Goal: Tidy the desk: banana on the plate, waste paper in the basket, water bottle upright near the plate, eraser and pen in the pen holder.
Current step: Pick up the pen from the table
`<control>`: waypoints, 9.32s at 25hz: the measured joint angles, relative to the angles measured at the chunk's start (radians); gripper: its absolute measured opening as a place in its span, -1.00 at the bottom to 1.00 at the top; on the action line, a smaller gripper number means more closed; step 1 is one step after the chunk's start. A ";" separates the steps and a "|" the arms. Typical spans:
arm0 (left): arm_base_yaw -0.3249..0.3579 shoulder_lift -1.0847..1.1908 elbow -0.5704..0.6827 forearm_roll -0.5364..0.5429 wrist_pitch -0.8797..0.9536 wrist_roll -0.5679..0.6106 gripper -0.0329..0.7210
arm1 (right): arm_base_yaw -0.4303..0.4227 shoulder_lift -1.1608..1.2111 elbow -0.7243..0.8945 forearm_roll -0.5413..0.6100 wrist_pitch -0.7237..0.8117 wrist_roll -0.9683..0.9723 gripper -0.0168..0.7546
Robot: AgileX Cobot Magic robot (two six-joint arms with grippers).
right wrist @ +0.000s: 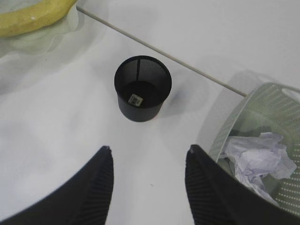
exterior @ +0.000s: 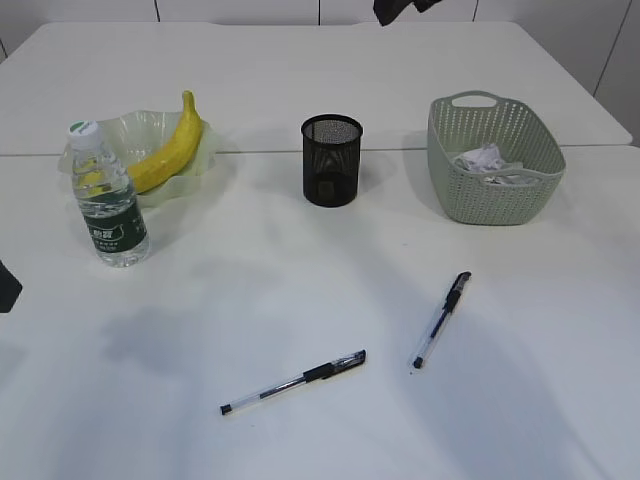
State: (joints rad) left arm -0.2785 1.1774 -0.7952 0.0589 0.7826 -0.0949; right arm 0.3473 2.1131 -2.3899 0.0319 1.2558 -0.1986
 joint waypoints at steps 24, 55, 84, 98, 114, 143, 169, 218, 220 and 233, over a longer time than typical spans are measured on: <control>0.000 0.000 -0.034 -0.059 0.018 0.052 0.30 | 0.000 -0.440 0.732 0.036 -0.004 0.004 0.01; -0.179 0.002 -0.034 -0.140 -0.098 0.320 0.24 | 0.000 -0.585 1.033 0.094 -0.014 0.003 0.01; -0.352 0.420 -0.244 -0.196 -0.169 0.656 0.24 | 0.000 -0.585 1.035 0.135 -0.015 -0.071 0.01; -0.410 0.624 -0.339 -0.300 -0.174 0.665 0.24 | 0.000 -0.585 1.035 0.135 -0.015 -0.079 0.01; -0.417 0.785 -0.476 -0.348 -0.147 0.714 0.40 | 0.000 -0.585 1.035 0.138 -0.015 -0.079 0.01; -0.370 0.802 -0.429 -0.238 -0.024 0.663 0.40 | 0.000 -0.585 1.035 0.142 -0.015 -0.079 0.01; -0.370 0.865 -0.406 -0.224 0.011 0.661 -0.11 | 0.000 -0.585 1.035 0.142 -0.015 -0.079 0.01; -0.370 0.708 -0.383 -0.302 -0.051 0.679 -0.82 | -0.007 -0.804 0.991 0.118 -0.097 -0.043 0.01; -0.370 0.683 -0.383 -0.320 -0.074 0.679 -0.82 | -0.007 -0.813 0.991 0.105 -0.116 -0.029 0.01; -0.357 0.560 -0.333 -0.458 -0.245 0.679 -0.82 | -0.007 -0.865 1.137 0.158 -0.427 0.024 0.01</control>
State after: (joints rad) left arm -0.6355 1.7378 -1.1287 -0.3988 0.5376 0.5845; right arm 0.3406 1.2480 -1.2527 0.1895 0.8288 -0.1741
